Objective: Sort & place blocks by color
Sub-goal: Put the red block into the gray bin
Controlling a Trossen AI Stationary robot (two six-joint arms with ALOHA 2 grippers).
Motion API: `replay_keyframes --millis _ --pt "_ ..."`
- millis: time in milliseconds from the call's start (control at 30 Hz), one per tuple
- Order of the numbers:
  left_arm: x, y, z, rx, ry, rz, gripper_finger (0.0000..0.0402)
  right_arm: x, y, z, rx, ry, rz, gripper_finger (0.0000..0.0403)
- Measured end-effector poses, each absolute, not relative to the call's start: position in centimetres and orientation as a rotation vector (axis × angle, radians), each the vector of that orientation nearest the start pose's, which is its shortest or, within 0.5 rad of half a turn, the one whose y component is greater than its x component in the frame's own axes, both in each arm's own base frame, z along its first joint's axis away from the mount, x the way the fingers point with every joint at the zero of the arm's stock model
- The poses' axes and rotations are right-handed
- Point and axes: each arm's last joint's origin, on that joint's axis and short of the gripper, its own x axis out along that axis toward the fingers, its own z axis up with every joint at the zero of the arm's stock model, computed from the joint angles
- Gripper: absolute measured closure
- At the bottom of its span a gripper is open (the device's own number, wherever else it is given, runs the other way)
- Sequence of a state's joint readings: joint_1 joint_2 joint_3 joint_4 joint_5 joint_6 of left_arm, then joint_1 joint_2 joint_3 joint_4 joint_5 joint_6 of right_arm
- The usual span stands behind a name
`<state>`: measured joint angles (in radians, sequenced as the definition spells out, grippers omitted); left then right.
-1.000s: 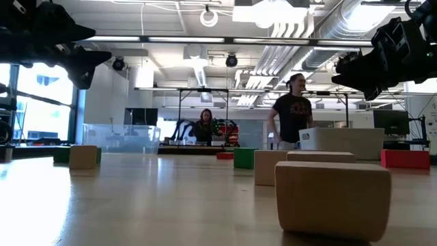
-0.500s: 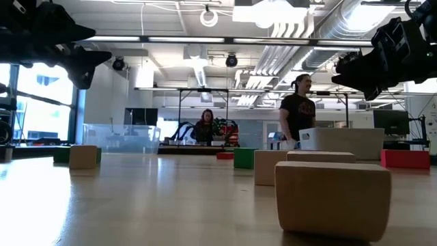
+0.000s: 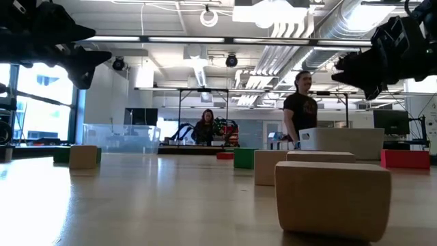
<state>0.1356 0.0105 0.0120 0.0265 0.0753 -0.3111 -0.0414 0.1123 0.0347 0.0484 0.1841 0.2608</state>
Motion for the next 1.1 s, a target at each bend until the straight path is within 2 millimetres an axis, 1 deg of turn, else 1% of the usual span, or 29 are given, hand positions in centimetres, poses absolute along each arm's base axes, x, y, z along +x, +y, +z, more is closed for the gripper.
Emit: replay_keyframes --millis 267,433,600,700,833,933,1100 --pt "9.7 1.1 16.9 -0.308 -0.037 0.056 0.0174 9.8 -1.0 19.8 0.246 -0.072 -0.234 0.0247" --pt "9.7 1.1 16.9 -0.308 -0.038 0.055 0.0174 9.5 -1.0 22.0 0.257 -0.063 -0.262 0.0247" --pt "9.7 1.1 16.9 -0.308 -0.038 0.056 0.0174 9.7 -1.2 24.3 0.264 0.022 -0.343 0.0247" --pt "9.7 1.1 16.9 -0.308 -0.038 0.056 0.0174 10.1 -1.3 26.0 0.292 0.068 -0.385 0.0247" --pt "9.7 1.1 16.9 -0.308 -0.038 0.056 0.0174 10.9 -1.4 27.8 0.297 0.182 -0.409 0.0247" --pt "9.7 1.1 16.9 -0.308 -0.037 0.056 0.0174 11.5 -1.4 28.9 0.333 0.266 -0.431 0.0247" --pt "9.7 1.1 16.9 -0.308 -0.038 0.057 0.0174 12.5 -1.4 29.5 0.407 0.420 -0.459 0.0247"
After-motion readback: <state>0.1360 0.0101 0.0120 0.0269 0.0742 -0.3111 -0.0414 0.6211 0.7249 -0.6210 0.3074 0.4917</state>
